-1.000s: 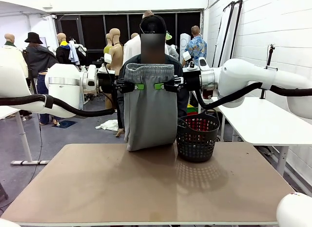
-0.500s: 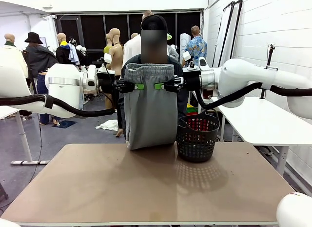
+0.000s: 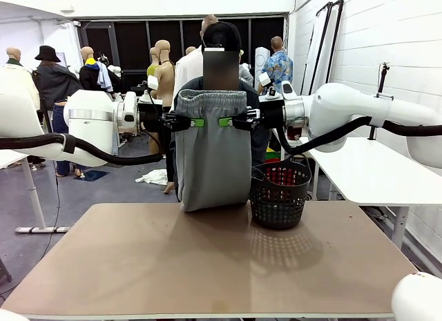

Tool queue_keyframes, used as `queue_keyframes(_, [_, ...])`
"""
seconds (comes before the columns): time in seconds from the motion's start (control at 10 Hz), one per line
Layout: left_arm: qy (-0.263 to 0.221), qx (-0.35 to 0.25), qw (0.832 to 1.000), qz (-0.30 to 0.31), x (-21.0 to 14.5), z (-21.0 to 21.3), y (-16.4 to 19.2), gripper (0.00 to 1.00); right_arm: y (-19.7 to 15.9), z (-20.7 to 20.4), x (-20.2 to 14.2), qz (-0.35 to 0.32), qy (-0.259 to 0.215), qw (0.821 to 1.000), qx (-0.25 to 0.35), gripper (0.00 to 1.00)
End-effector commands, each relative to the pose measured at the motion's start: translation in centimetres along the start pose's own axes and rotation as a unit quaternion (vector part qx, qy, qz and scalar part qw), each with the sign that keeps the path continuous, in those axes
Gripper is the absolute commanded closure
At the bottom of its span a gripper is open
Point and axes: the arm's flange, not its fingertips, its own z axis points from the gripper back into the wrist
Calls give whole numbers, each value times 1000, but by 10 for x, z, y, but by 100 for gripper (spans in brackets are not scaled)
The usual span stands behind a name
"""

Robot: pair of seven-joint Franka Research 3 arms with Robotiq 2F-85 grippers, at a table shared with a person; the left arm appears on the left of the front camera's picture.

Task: Fold the training pants.
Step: Release the ends of the Training pants and then grab the overlapped ends.

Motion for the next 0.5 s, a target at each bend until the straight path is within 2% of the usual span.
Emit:
queue_keyframes(0.0, [1, 4, 1000, -2, 4, 1, -3, 100, 2, -2, 2, 7, 0, 1000, -1, 100])
queue_keyframes(0.4, [1, 4, 1000, -2, 4, 1, -3, 100, 2, -2, 2, 7, 0, 1000, -1, 100])
